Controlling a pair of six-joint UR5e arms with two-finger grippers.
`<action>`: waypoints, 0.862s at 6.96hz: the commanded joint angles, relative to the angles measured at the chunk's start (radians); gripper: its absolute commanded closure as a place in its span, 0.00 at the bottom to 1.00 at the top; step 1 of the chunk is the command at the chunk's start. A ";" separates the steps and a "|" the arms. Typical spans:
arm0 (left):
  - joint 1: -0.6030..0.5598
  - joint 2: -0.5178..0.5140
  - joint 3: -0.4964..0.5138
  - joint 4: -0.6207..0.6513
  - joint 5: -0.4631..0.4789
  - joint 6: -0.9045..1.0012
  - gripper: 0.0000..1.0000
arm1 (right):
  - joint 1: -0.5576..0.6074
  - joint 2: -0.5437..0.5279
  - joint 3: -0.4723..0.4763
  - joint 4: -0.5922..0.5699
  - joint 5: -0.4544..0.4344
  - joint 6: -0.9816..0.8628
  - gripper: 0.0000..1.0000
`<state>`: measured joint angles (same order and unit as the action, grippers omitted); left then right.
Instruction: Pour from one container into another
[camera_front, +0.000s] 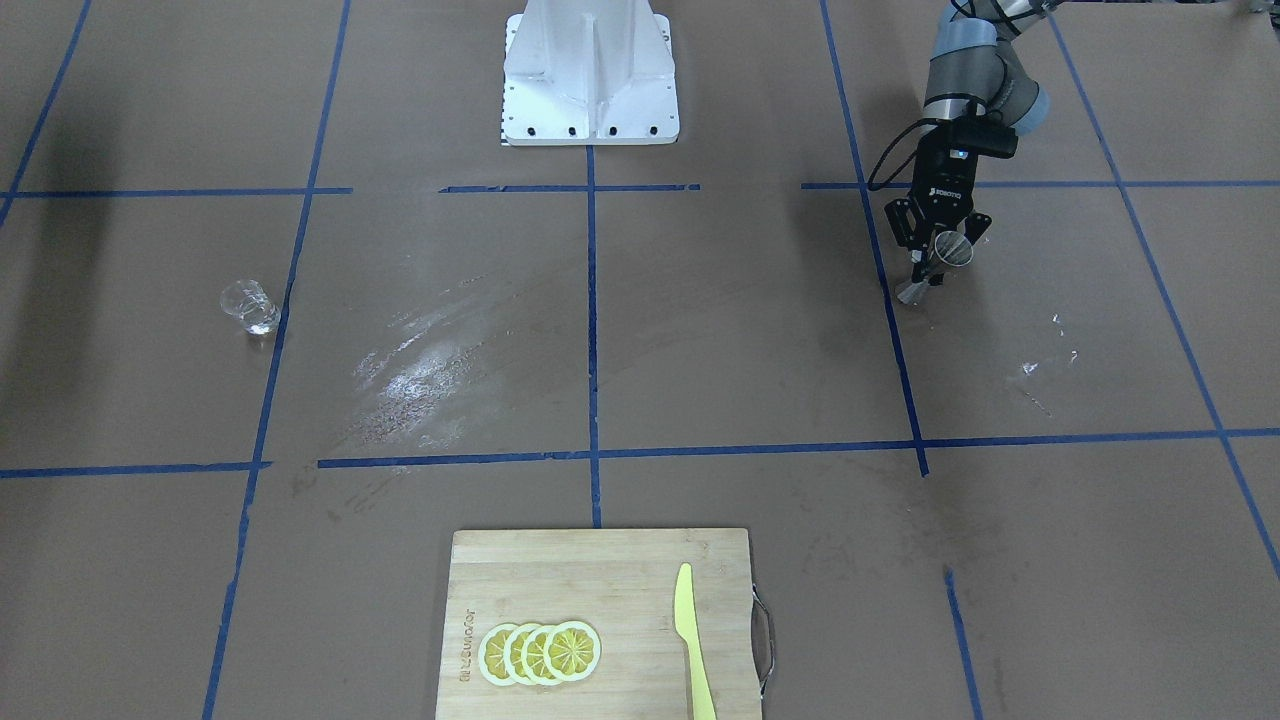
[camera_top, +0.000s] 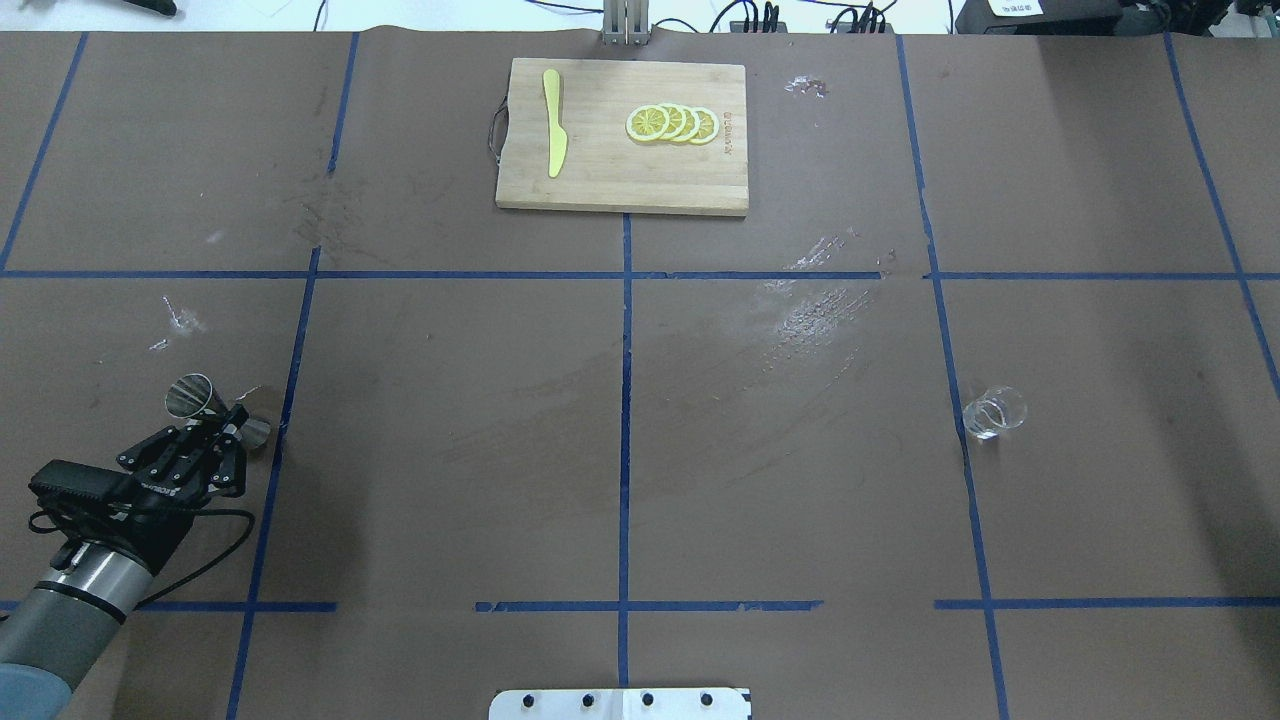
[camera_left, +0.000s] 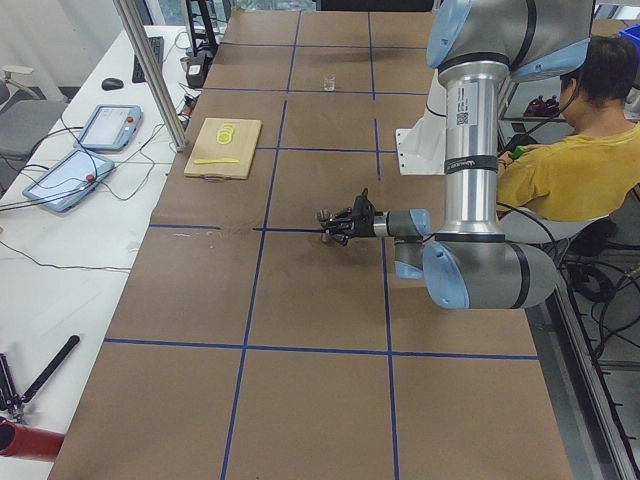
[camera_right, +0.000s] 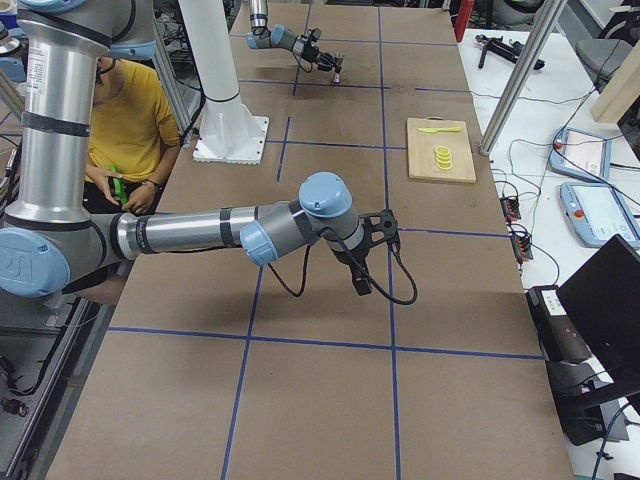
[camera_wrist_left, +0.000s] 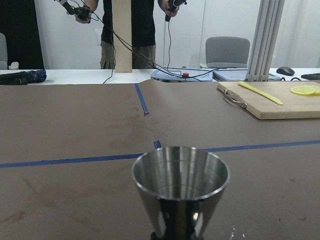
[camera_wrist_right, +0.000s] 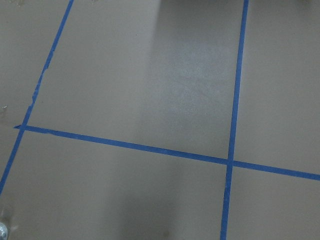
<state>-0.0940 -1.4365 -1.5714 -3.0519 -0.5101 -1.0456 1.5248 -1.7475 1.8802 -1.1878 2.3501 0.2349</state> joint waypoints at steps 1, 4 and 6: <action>-0.003 0.008 -0.015 -0.024 0.033 0.048 1.00 | 0.000 0.000 0.001 0.000 0.000 0.000 0.00; -0.003 0.002 -0.079 -0.258 -0.008 0.507 1.00 | 0.000 0.000 -0.001 -0.001 -0.002 0.000 0.00; -0.006 0.005 -0.137 -0.349 -0.213 0.651 1.00 | 0.000 0.000 -0.004 -0.001 -0.002 0.001 0.00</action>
<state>-0.0975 -1.4326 -1.6708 -3.3513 -0.6049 -0.4950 1.5248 -1.7472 1.8773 -1.1888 2.3486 0.2350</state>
